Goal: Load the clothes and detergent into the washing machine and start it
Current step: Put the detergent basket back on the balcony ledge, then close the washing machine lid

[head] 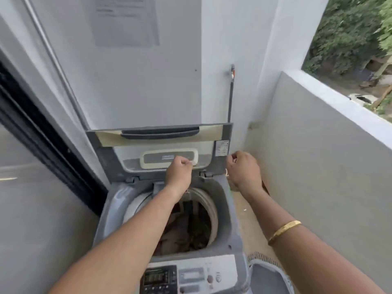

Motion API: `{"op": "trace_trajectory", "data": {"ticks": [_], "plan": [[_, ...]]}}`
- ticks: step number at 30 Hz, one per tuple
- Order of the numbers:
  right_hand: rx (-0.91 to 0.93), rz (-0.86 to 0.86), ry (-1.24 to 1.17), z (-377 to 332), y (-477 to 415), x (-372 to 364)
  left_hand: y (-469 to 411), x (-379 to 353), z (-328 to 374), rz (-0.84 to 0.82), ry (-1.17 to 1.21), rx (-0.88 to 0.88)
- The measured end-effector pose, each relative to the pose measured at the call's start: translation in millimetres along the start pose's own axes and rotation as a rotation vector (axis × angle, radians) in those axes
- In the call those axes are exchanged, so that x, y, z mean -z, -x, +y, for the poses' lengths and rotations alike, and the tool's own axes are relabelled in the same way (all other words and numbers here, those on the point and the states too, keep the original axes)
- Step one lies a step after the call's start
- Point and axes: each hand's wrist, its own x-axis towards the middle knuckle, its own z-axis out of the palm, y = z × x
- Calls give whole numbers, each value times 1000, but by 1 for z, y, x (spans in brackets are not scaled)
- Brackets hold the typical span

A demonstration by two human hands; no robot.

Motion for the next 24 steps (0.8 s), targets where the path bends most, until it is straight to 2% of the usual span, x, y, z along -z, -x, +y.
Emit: {"op": "trace_trajectory", "data": {"ticks": [4, 7, 10, 14, 16, 19, 24], "plan": [[27, -101, -19, -24, 13, -67, -15, 45, -61, 105, 26, 89], [-46, -158, -46, -31, 21, -109, -24, 60, -105, 101, 40, 205], [-248, -272, -181, -21, 30, -160, -43, 54, -156, 11, 126, 355], [-634, -440, -664, 7, 40, -223, -50, 34, -182, -52, 487, 632], [-782, -427, -874, 15, 38, -250, -66, 19, -197, -51, 685, 724], [-916, -327, -1159, 21, 32, -274, -85, 5, -205, 33, 868, 701], [-911, -236, -1194, 27, 25, -288, -104, -6, -219, 110, 942, 626]]}}
